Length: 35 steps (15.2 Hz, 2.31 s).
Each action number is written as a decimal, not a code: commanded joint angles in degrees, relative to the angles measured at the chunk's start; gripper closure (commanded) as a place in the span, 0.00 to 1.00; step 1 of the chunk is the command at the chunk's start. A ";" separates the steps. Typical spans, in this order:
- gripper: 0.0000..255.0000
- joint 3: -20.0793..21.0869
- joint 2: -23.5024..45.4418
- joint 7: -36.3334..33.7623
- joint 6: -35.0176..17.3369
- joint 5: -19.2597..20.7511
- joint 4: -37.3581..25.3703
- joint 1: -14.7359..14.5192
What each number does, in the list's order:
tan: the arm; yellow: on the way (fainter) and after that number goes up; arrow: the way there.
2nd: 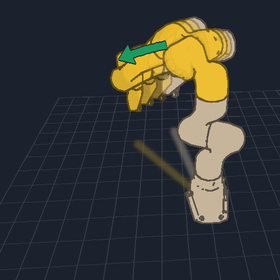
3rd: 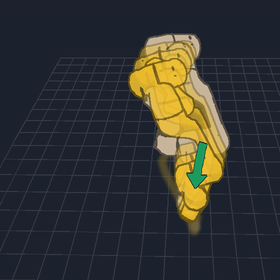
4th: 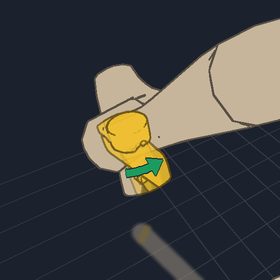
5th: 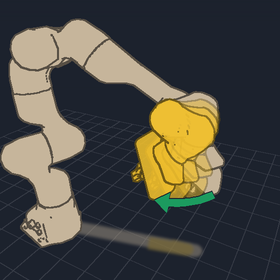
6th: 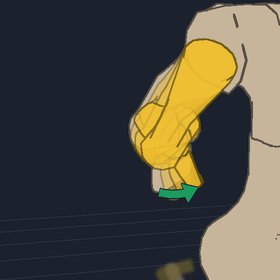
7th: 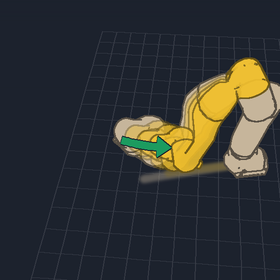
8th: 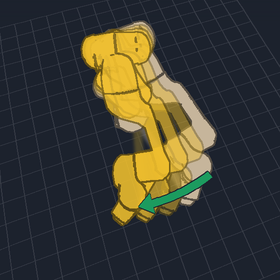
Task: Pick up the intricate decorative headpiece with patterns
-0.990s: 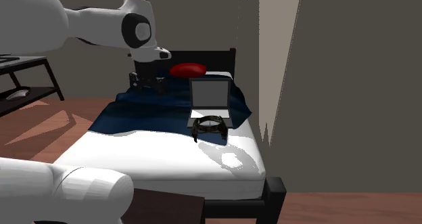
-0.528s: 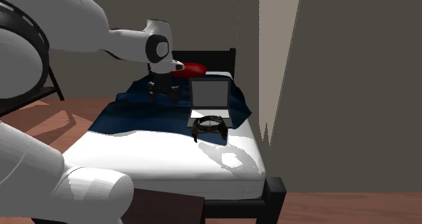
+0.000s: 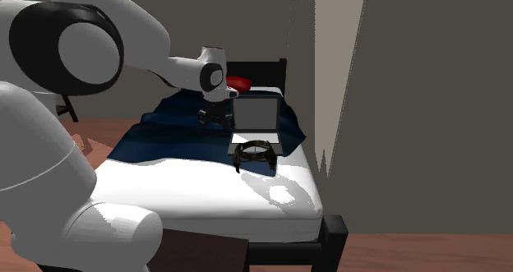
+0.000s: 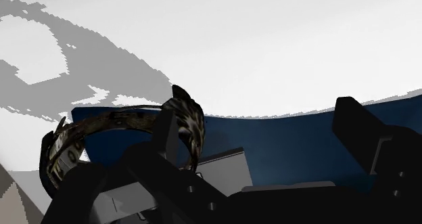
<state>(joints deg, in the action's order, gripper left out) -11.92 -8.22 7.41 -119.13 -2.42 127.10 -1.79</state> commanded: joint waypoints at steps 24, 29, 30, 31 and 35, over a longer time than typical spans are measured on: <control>1.00 0.04 33.19 11.49 -10.73 -7.46 -19.60 3.14; 1.00 0.04 33.18 11.47 -10.73 -7.45 -19.59 3.12; 1.00 0.04 33.17 11.47 -10.74 -7.45 -19.58 3.12; 1.00 0.06 33.26 11.43 -10.70 -7.45 -19.71 3.11; 1.00 -0.26 31.44 10.96 -8.30 -6.84 -20.34 2.90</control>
<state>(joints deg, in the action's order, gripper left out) -12.11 23.69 18.53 -127.97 -9.41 106.89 1.20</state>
